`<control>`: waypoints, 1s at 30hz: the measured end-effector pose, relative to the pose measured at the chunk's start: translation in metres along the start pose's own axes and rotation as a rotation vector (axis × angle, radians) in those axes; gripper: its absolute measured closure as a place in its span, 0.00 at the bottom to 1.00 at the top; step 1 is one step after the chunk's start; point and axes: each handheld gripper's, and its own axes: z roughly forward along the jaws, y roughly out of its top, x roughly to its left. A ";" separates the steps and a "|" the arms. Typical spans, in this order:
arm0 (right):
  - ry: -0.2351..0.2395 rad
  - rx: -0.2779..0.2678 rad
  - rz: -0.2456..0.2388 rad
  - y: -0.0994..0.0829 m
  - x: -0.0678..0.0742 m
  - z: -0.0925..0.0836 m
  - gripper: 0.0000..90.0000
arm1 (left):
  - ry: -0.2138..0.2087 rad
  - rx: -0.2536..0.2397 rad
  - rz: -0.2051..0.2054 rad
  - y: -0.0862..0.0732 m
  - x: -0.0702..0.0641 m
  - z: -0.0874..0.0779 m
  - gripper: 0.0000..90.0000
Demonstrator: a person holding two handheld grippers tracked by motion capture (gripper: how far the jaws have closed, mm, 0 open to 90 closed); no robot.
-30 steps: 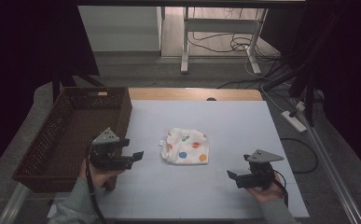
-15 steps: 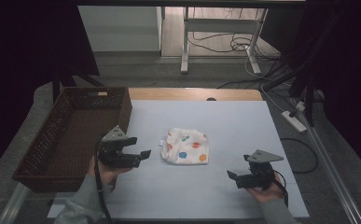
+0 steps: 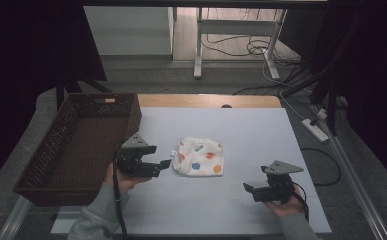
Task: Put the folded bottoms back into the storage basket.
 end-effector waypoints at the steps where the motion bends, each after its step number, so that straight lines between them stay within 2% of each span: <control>1: 0.000 0.000 -0.001 0.000 0.000 0.000 0.09 | -0.003 0.002 0.001 0.001 0.000 0.002 0.27; 17: -0.001 0.005 -0.001 -0.001 0.000 0.001 0.09 | -0.030 0.027 0.004 0.008 -0.004 0.026 0.27; 30: -0.001 0.007 -0.002 -0.001 0.000 0.001 0.09 | -0.044 0.046 0.018 0.020 -0.008 0.044 0.27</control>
